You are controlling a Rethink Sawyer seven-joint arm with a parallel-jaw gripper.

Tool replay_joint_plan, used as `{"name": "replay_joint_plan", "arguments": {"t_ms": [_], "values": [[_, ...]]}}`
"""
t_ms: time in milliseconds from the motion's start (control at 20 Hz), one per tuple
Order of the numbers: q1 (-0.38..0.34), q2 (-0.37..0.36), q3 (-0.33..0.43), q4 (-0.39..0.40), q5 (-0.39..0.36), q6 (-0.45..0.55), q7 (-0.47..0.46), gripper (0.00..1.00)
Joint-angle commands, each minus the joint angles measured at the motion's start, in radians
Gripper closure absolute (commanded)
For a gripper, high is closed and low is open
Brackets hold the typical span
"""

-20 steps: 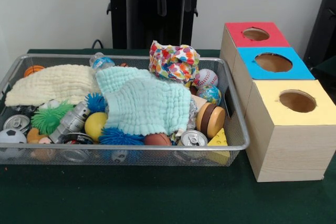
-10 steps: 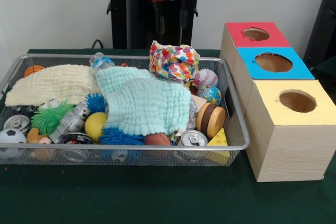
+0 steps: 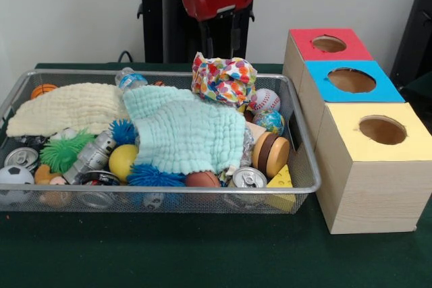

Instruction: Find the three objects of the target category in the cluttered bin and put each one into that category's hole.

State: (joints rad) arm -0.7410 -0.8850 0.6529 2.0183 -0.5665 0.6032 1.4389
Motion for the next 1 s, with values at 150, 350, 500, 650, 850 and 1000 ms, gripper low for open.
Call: {"name": "replay_joint_plan", "arguments": {"t_ms": [150,350,500,650,850,1000], "values": [[-0.026,0.032,-0.022,-0.023,-0.055,-0.036,0.001,0.00],[-0.017,0.052,-0.033,-0.039,-0.083,-0.047,0.004,0.00],[-0.013,0.067,-0.042,-0.049,-0.100,-0.058,0.011,0.00],[-0.016,0.071,-0.043,-0.040,-0.110,-0.074,0.018,0.00],[0.008,0.109,-0.067,-0.065,-0.145,-0.112,0.050,0.00],[0.007,0.116,-0.071,-0.064,-0.146,-0.115,0.046,0.00]]}}
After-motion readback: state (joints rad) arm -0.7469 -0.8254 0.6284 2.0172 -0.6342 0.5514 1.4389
